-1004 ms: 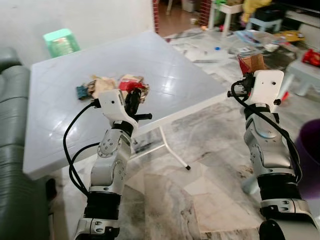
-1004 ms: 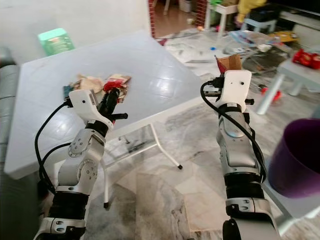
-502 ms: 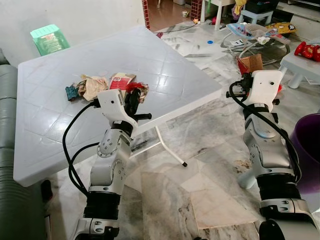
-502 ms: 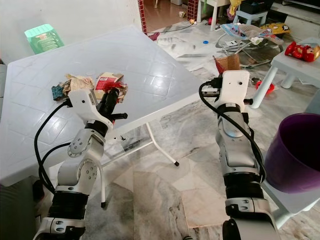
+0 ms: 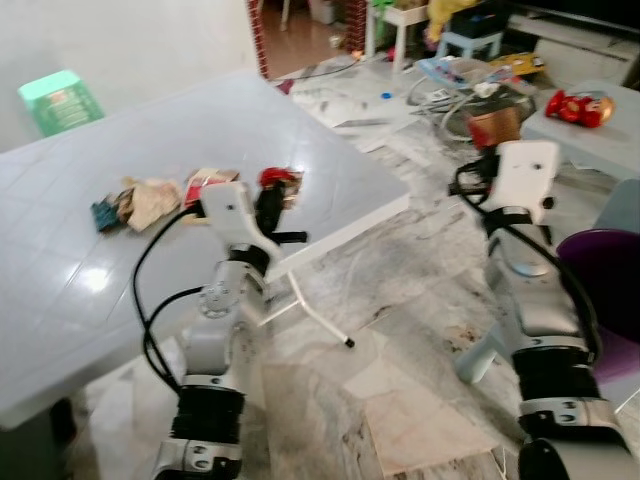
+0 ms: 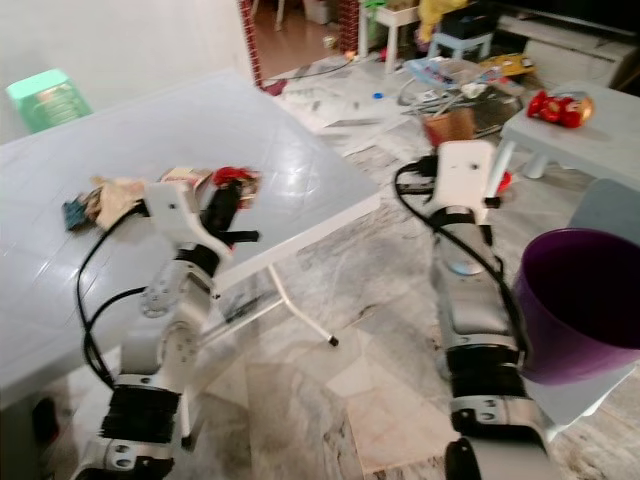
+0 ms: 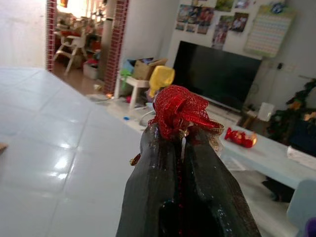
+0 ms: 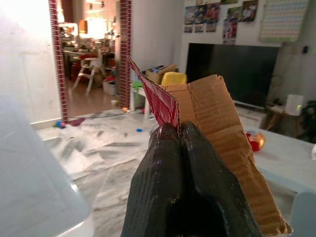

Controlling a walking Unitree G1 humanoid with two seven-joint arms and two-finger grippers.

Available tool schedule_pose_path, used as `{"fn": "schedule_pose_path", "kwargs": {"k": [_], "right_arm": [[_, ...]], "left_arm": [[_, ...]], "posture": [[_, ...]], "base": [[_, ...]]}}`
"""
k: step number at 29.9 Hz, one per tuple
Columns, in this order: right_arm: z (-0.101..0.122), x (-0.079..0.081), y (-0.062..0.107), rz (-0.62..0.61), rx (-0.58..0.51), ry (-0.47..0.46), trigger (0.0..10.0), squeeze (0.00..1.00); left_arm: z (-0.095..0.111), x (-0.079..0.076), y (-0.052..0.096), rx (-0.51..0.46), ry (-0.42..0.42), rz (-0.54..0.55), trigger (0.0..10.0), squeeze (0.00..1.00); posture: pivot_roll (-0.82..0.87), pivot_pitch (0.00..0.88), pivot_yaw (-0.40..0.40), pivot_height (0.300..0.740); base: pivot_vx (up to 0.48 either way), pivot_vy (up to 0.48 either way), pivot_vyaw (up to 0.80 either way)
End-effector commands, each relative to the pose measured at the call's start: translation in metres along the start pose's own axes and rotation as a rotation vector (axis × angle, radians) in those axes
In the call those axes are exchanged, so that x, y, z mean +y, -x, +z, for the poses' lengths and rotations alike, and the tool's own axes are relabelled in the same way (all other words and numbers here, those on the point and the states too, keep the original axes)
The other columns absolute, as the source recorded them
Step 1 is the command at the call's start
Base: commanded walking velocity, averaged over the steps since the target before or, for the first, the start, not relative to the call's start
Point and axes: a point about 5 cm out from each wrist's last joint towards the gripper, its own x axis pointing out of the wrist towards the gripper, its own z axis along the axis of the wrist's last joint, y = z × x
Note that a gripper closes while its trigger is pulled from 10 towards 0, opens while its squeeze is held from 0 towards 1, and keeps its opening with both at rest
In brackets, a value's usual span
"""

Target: Picking trash to rubbish bin

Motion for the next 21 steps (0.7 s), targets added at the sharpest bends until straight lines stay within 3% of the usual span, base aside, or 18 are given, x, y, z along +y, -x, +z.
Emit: {"fn": "schedule_pose_path", "kwargs": {"k": [1,14,21], "right_arm": [[0.0062,0.0107,-0.0001,0.024,-0.021,-0.012,0.0,0.0],[0.0064,0.01,0.0005,0.021,-0.02,-0.012,0.0,0.0],[0.0064,0.0099,0.0008,0.02,-0.018,-0.011,0.0,0.0]], "left_arm": [[0.0052,0.0099,0.0019,-0.018,-0.016,0.029,0.0,0.0],[0.0032,0.0084,0.0032,-0.011,-0.014,0.023,0.0,0.0],[0.0019,0.0076,0.0037,-0.004,-0.013,0.02,0.0,0.0]], "posture": [[-0.08,0.041,0.08,0.74],[-0.08,0.047,0.081,0.74],[-0.08,0.048,0.081,0.74]], "base": [[0.382,0.0,-0.52],[0.253,0.0,-0.52],[0.103,0.0,-0.45]]}}
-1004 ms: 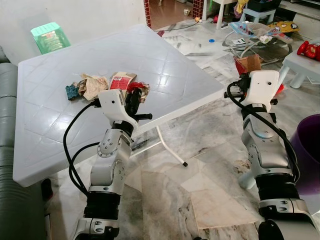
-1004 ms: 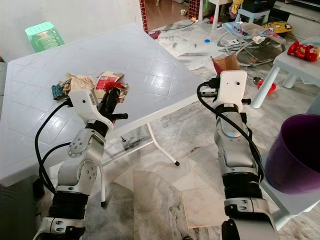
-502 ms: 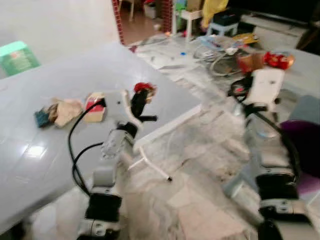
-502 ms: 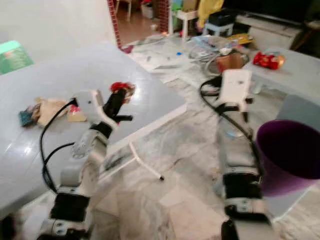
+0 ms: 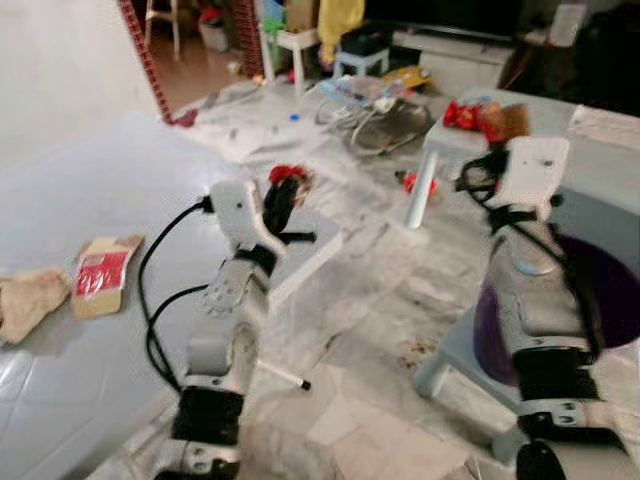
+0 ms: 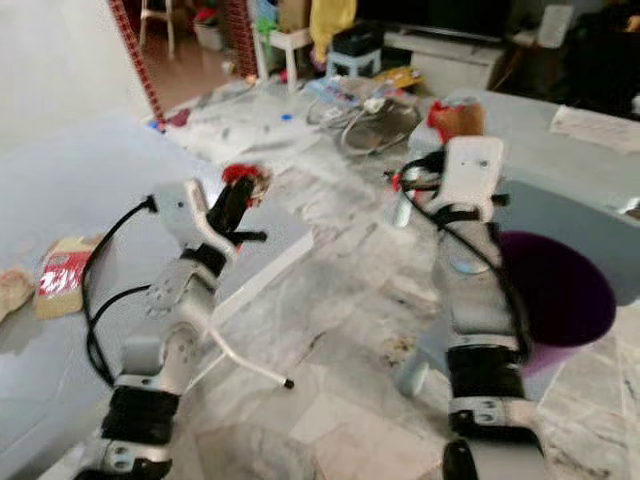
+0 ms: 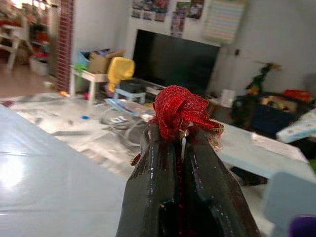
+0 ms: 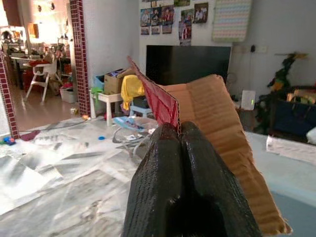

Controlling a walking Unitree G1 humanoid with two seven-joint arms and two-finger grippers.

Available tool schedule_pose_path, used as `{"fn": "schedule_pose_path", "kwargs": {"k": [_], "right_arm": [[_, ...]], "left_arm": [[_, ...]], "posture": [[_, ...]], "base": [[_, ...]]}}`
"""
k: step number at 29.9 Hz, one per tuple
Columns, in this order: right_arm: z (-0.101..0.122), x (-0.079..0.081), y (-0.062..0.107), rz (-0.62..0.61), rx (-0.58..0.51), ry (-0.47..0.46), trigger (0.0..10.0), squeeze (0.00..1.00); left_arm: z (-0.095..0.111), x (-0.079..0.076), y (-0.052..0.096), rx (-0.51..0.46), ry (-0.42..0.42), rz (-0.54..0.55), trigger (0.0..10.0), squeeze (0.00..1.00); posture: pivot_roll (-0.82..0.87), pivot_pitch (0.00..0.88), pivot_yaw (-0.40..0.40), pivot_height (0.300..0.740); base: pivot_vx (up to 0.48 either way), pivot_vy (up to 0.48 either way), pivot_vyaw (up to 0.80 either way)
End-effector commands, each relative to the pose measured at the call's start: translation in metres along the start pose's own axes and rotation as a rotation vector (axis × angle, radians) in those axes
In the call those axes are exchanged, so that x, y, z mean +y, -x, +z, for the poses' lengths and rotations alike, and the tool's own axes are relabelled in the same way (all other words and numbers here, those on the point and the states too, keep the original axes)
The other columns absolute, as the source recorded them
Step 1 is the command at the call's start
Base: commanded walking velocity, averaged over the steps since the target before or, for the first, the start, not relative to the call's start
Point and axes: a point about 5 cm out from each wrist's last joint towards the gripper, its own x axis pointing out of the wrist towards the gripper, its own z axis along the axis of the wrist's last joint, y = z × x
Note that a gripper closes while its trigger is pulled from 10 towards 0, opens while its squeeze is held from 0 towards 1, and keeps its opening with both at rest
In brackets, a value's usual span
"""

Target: Picking trash to rubbish bin

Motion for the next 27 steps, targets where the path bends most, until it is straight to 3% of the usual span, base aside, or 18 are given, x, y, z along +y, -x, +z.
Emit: {"fn": "schedule_pose_path", "kwargs": {"k": [1,21,27], "right_arm": [[0.003,-0.0056,-0.0011,-0.023,-0.006,0.005,0.0,0.0],[0.0038,-0.0052,-0.0029,-0.018,-0.004,-0.001,0.0,0.0],[0.0048,-0.004,-0.0025,-0.011,-0.012,0.0,0.0,0.0]], "left_arm": [[0.0016,-0.006,-0.0008,-0.005,-0.004,-0.021,0.0,0.0],[-0.0011,-0.0068,-0.0009,0.01,0.013,-0.021,0.0,0.0],[-0.0017,-0.0081,-0.0006,0.015,0.007,-0.026,0.0,0.0]], "posture": [[-0.08,0.048,0.081,0.74],[-0.08,0.04,0.079,0.74],[-0.08,0.039,0.079,0.74]], "base": [[0.0,0.0,-0.43],[0.0,0.0,-0.74],[0.0,0.0,0.0]]}}
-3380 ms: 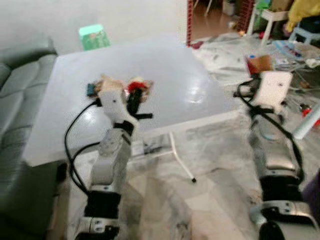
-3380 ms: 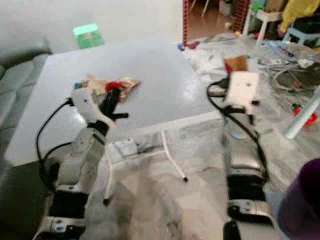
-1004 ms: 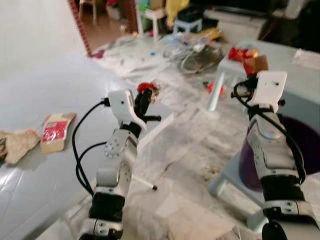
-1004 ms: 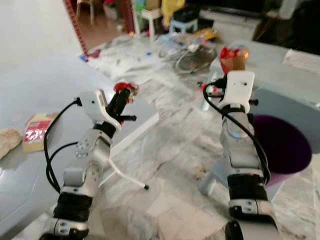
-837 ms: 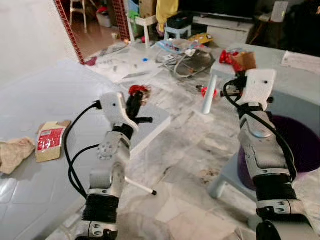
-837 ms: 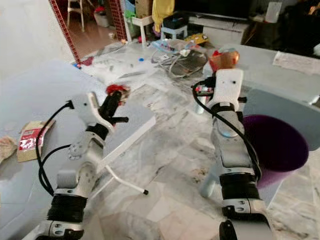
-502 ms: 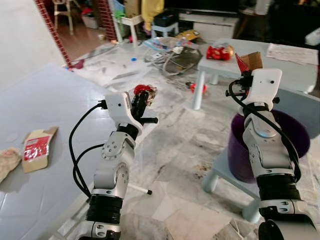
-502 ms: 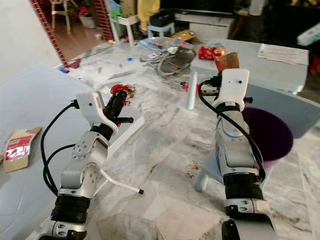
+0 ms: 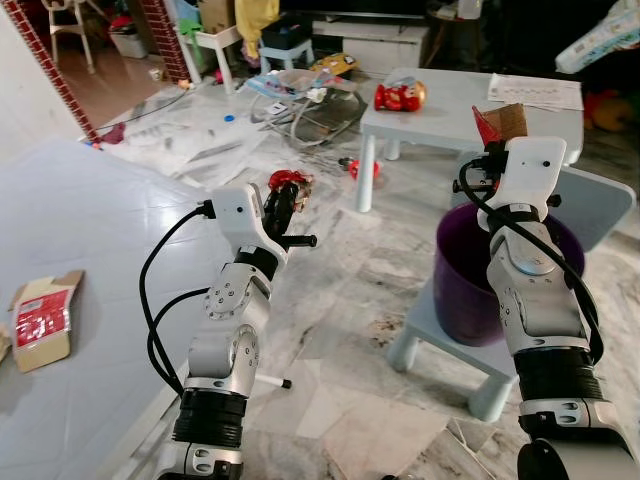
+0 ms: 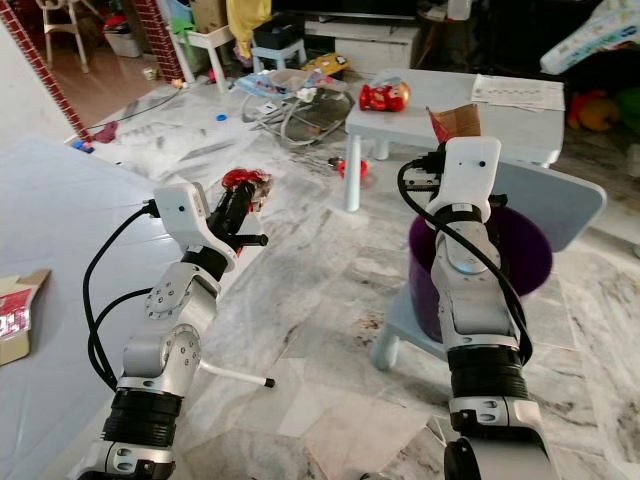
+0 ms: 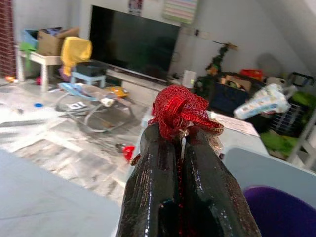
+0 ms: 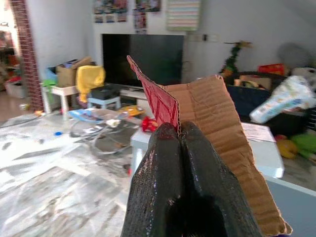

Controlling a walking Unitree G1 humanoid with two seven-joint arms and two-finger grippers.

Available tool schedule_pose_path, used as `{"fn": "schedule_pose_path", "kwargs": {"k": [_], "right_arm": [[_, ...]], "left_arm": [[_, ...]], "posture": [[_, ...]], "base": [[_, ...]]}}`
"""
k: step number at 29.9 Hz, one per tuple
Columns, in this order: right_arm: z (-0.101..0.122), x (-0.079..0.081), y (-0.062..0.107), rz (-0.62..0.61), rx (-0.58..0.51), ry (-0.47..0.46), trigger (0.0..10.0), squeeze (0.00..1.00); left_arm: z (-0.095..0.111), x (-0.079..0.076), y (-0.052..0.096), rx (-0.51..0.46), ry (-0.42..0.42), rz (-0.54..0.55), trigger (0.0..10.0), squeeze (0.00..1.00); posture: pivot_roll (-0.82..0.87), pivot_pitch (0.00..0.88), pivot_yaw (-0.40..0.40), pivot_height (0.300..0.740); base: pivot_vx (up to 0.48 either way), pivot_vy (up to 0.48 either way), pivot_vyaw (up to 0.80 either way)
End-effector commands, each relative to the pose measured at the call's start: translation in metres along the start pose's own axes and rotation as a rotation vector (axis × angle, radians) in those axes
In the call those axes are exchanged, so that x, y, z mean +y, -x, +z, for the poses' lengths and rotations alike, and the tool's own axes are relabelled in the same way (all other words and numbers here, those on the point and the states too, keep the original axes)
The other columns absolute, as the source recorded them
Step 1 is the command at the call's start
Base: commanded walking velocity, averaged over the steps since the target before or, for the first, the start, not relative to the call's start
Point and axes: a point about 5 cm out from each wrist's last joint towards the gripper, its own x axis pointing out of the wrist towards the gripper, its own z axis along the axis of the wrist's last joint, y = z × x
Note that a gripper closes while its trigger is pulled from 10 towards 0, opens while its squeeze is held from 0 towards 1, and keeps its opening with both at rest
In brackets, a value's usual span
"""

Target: Picking trash to rubbish bin

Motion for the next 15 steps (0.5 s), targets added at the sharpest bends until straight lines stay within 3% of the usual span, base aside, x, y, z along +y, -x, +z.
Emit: {"fn": "schedule_pose_path", "kwargs": {"k": [1,5,15], "right_arm": [[0.0047,0.004,-0.0018,0.011,-0.015,-0.004,0.0,0.0],[0.0044,0.0039,-0.0016,0.01,-0.014,-0.003,0.0,0.0],[0.0037,0.0035,-0.0011,0.008,-0.011,-0.003,0.0,0.0]], "left_arm": [[0.0013,0.0017,0.0008,0.0,-0.005,0.004,0.0,0.0],[0.0015,0.0022,0.0008,-0.001,-0.005,0.004,0.0,0.0],[0.001,0.002,0.0016,0.003,-0.002,0.005,0.0,0.0]], "posture": [[-0.08,0.039,0.079,0.74],[-0.08,0.04,0.079,0.74],[-0.08,0.047,0.079,0.74]], "base": [[0.0,0.0,0.0],[0.0,0.0,0.0],[0.0,-0.314,0.0]]}}
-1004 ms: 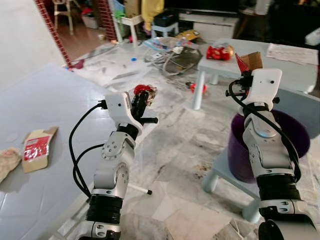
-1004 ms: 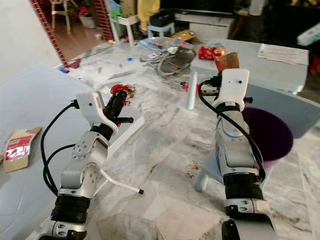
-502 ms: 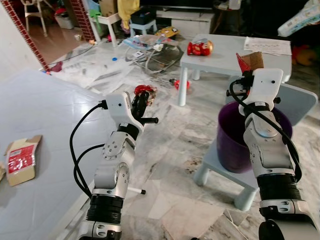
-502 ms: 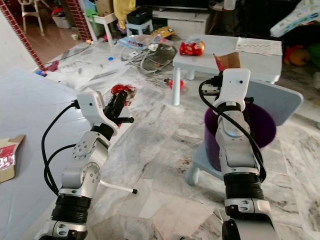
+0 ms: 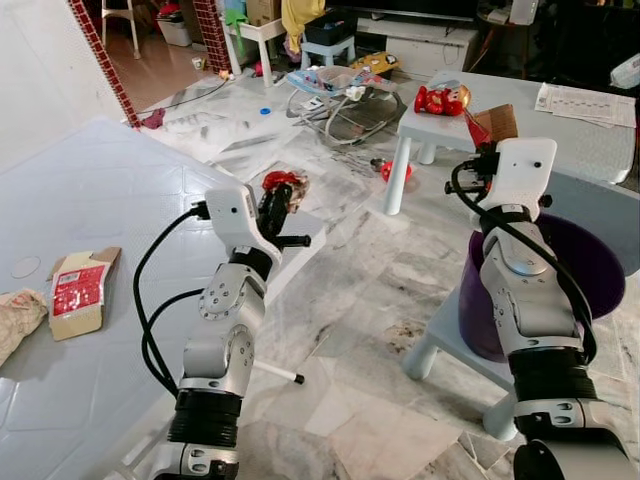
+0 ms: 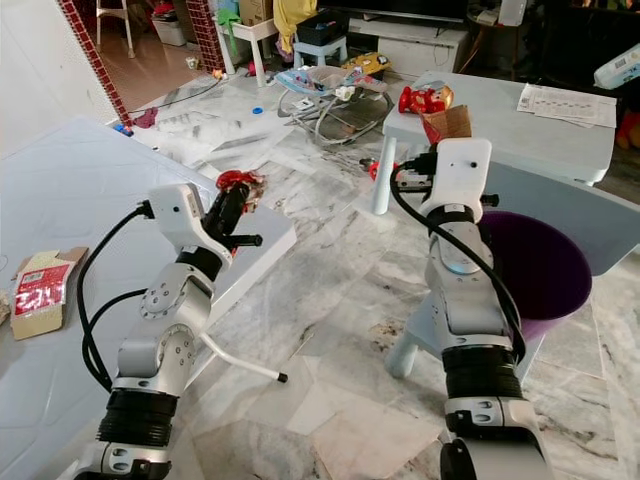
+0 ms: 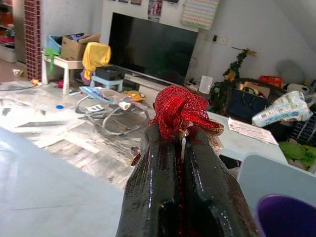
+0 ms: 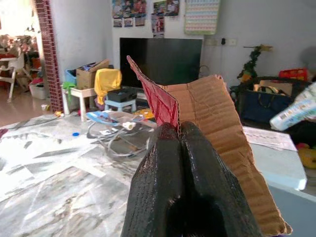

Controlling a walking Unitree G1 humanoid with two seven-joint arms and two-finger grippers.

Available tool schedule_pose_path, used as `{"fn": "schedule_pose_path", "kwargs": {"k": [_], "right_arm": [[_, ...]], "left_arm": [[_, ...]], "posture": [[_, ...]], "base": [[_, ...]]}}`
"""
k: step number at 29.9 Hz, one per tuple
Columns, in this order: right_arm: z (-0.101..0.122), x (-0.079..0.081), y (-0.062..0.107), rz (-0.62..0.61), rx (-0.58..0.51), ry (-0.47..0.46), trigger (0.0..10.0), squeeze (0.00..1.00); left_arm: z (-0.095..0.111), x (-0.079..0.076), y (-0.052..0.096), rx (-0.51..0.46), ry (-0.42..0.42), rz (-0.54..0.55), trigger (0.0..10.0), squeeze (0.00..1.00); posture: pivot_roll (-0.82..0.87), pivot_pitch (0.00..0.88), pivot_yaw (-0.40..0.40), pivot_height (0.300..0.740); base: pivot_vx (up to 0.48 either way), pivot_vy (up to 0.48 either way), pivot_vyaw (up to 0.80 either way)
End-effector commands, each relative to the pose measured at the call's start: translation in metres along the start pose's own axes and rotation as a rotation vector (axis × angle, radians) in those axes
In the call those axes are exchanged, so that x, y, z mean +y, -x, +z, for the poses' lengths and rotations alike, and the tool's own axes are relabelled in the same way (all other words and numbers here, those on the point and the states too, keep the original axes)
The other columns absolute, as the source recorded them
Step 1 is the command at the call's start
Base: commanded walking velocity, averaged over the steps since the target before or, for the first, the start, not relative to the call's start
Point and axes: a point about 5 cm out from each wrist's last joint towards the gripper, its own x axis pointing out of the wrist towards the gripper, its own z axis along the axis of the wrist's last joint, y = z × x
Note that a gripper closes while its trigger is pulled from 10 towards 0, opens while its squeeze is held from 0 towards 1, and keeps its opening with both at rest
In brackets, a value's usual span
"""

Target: Picking trash to rubbish bin

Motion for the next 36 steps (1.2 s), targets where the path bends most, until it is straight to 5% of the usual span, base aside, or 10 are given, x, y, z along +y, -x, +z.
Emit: {"fn": "schedule_pose_path", "kwargs": {"k": [1,36], "right_arm": [[0.0025,-0.0014,-0.0009,-0.005,-0.006,0.002,0.0,0.0],[0.0027,-0.004,-0.001,-0.022,-0.006,0.002,0.0,0.0]], "left_arm": [[0.0008,-0.0028,0.0004,0.002,0.0,-0.01,0.0,0.0],[0.0001,-0.0046,0.0,0.008,0.0,-0.018,0.0,0.0]], "posture": [[-0.08,0.047,0.079,0.74],[-0.08,0.05,0.082,0.74]], "base": [[0.0,-0.319,0.0],[0.0,-0.274,0.0]]}}
